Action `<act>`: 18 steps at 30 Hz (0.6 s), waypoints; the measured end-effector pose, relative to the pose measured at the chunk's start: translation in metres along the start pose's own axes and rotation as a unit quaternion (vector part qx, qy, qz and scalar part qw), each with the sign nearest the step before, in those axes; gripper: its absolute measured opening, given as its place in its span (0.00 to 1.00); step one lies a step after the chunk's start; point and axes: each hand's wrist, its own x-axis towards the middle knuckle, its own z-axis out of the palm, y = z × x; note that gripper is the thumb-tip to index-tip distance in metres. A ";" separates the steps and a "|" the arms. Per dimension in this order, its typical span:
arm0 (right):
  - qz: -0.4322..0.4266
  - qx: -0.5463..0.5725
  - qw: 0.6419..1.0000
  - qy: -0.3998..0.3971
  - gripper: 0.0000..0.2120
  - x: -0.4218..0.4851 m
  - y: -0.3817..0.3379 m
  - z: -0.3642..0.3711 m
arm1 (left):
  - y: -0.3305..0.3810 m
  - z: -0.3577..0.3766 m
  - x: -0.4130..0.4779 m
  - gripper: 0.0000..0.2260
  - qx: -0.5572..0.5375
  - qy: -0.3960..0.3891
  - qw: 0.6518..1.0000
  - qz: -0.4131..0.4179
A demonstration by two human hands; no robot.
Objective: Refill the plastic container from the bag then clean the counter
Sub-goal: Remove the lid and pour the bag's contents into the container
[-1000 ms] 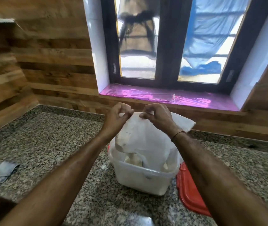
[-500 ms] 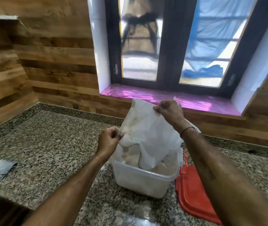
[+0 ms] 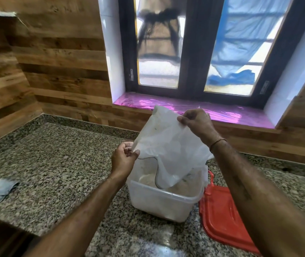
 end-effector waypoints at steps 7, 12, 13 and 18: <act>0.001 0.010 1.000 -0.012 0.13 0.000 0.001 -0.002 | -0.004 0.008 -0.001 0.08 -0.084 0.009 0.993 -0.080; -0.002 0.019 1.000 -0.018 0.13 -0.001 0.000 -0.003 | 0.008 0.018 -0.008 0.17 -0.171 0.003 0.968 -0.185; -0.006 0.019 1.000 -0.022 0.13 0.000 0.001 -0.003 | 0.012 0.020 -0.010 0.18 -0.187 -0.020 0.960 -0.206; -0.020 0.013 0.999 -0.045 0.12 -0.002 -0.001 -0.004 | 0.015 0.027 -0.010 0.17 -0.219 -0.032 0.942 -0.254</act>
